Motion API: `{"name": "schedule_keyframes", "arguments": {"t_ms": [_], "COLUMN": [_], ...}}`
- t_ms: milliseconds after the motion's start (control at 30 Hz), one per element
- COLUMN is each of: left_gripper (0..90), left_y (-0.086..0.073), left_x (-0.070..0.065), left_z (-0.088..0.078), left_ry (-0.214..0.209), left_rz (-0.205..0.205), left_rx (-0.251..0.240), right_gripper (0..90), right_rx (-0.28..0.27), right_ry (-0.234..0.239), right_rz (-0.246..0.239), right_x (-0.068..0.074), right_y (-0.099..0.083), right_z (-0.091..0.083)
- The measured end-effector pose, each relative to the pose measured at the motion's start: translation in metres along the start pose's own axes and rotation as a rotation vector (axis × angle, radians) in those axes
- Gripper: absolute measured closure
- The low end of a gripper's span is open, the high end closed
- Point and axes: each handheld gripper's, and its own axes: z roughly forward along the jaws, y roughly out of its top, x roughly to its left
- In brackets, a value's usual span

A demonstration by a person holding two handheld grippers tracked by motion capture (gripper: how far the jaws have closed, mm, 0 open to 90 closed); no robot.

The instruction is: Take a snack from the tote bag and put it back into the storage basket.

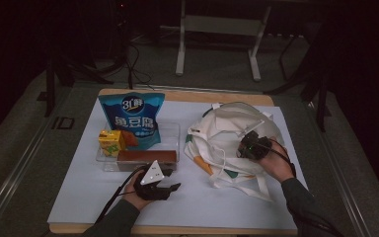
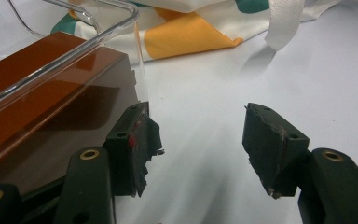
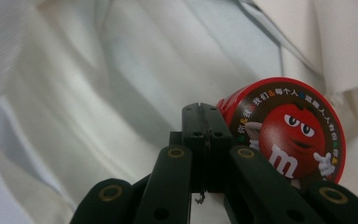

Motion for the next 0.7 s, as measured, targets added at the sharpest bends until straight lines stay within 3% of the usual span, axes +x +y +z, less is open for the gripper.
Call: {"name": "schedule_keyframes", "arguments": {"t_ms": [267,567,667,700], "left_gripper": [42.2,42.2,42.2,42.2], "left_y": [0.0,0.0,0.0,0.0], "left_x": [0.0,0.0,0.0,0.0], "left_z": [0.0,0.0,0.0,0.0], "left_ry": [-0.001,-0.002,-0.002,-0.002], "left_rz": [0.0,0.0,0.001,0.0], "left_rx": [0.0,0.001,0.002,0.002], "right_gripper": [90.0,89.5,84.4,78.0], "right_rx": [0.005,0.011,-0.011,-0.028], "right_ry": [-0.007,-0.016,-0.005,-0.014], "right_rz": [0.055,0.063,0.068,0.069], "right_x": [-0.011,-0.013,-0.015,-0.017], "right_y": [0.01,0.019,0.022,0.024], "right_z": [0.006,0.009,0.003,-0.004]}}
